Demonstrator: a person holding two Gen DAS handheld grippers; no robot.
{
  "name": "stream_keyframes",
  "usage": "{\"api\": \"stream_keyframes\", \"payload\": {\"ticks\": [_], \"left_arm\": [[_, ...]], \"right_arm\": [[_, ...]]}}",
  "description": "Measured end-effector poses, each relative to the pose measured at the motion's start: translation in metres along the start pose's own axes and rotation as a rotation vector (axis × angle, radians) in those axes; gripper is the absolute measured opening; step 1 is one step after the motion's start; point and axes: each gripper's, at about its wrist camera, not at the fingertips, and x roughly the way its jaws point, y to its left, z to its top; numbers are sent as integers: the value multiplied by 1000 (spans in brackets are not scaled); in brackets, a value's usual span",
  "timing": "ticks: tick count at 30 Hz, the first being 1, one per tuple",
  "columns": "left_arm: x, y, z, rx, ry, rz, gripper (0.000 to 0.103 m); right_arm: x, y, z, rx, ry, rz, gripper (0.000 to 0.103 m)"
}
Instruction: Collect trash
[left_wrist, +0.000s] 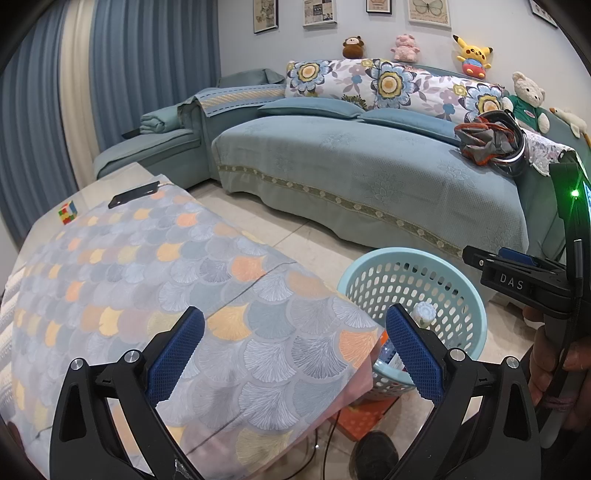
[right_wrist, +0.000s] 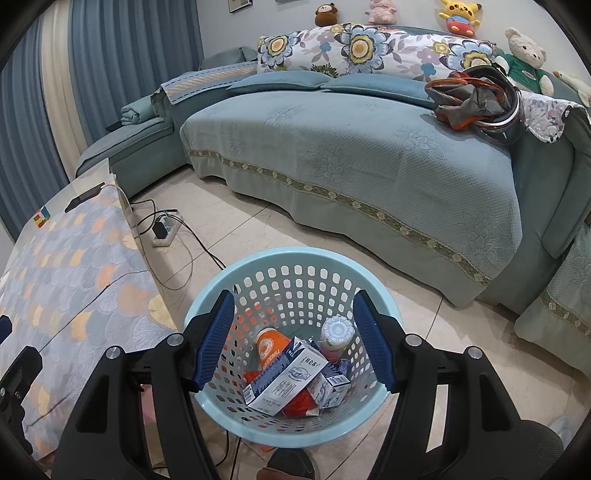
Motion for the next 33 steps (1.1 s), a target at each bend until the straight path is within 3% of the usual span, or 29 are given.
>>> {"api": "stream_keyframes", "payload": {"ticks": [33], "left_arm": [[-1,1,-6,3,-7,7,96]], "right_arm": [[4,1,0,-5,10,16,65]]}}
